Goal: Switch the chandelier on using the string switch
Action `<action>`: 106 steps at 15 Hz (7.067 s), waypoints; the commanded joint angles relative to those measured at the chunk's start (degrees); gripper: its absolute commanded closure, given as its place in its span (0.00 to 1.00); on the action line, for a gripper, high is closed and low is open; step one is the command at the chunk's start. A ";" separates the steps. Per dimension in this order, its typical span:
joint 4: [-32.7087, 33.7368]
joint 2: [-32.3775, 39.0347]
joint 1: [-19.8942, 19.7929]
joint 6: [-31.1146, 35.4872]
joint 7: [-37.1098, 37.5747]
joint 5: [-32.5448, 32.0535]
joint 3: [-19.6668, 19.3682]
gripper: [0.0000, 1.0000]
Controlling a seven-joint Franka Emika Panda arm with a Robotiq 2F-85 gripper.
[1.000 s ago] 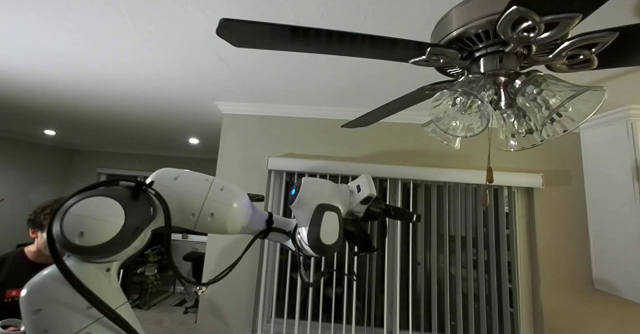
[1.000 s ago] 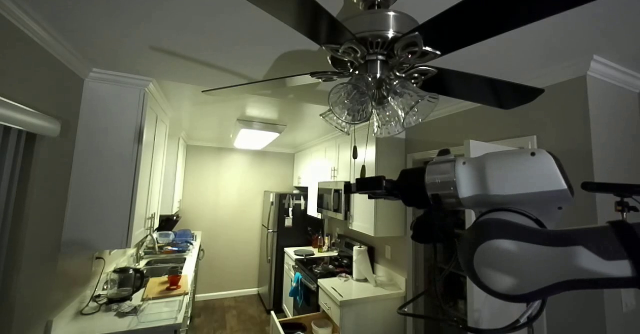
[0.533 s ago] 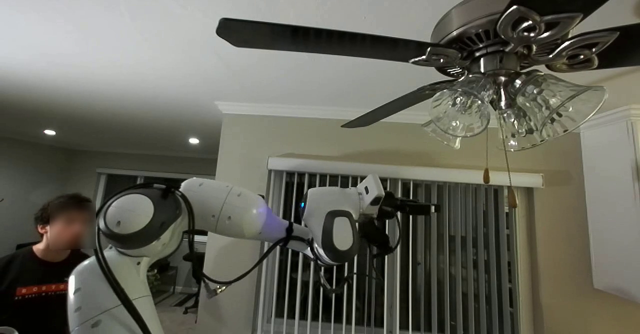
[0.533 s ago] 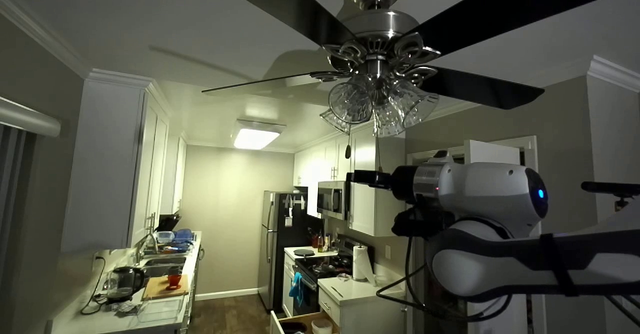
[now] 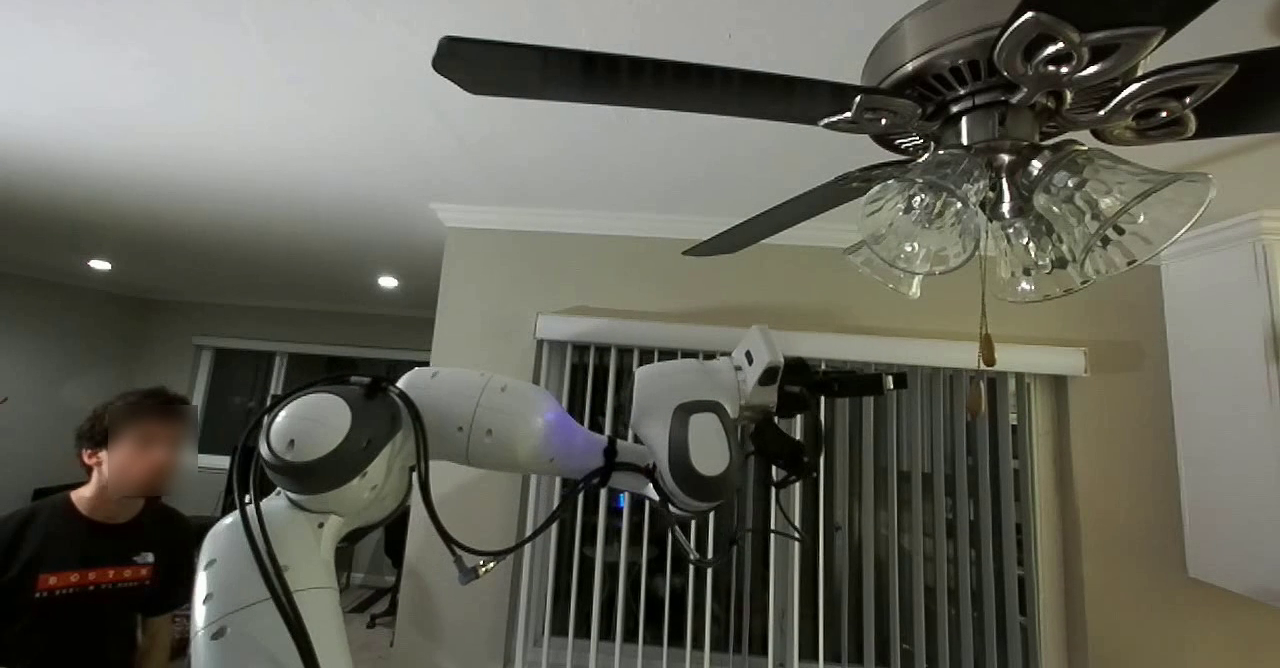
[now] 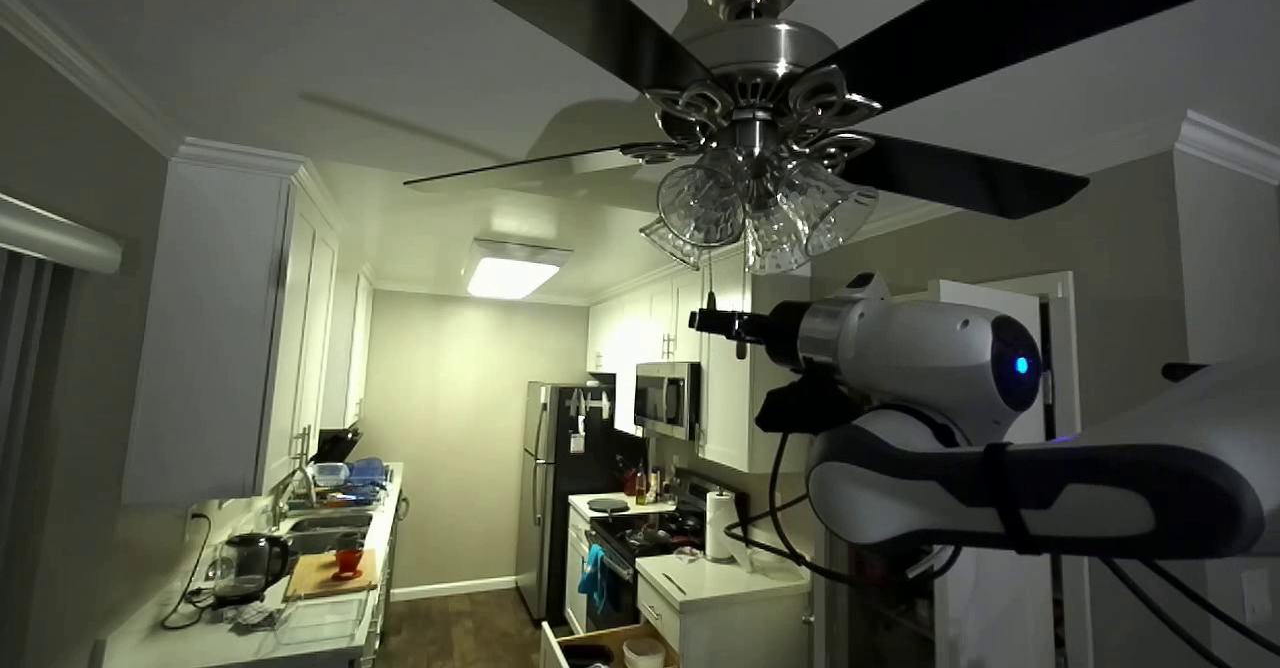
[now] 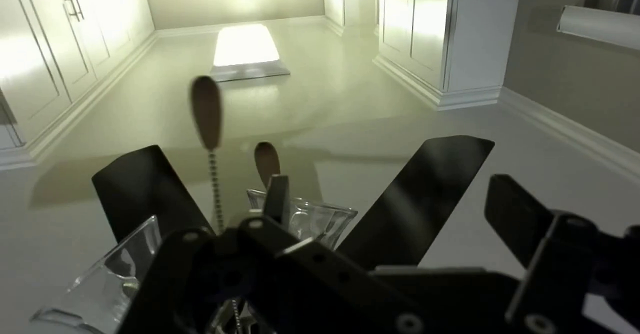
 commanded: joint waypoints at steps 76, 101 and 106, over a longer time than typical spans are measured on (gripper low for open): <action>10.97 10.51 -17.71 -6.71 -16.17 -6.45 7.03 0.51; 3.68 11.52 -17.39 -7.06 -17.11 -6.97 7.67 0.98; 1.62 11.68 -17.54 -7.44 -16.97 -7.30 8.18 0.66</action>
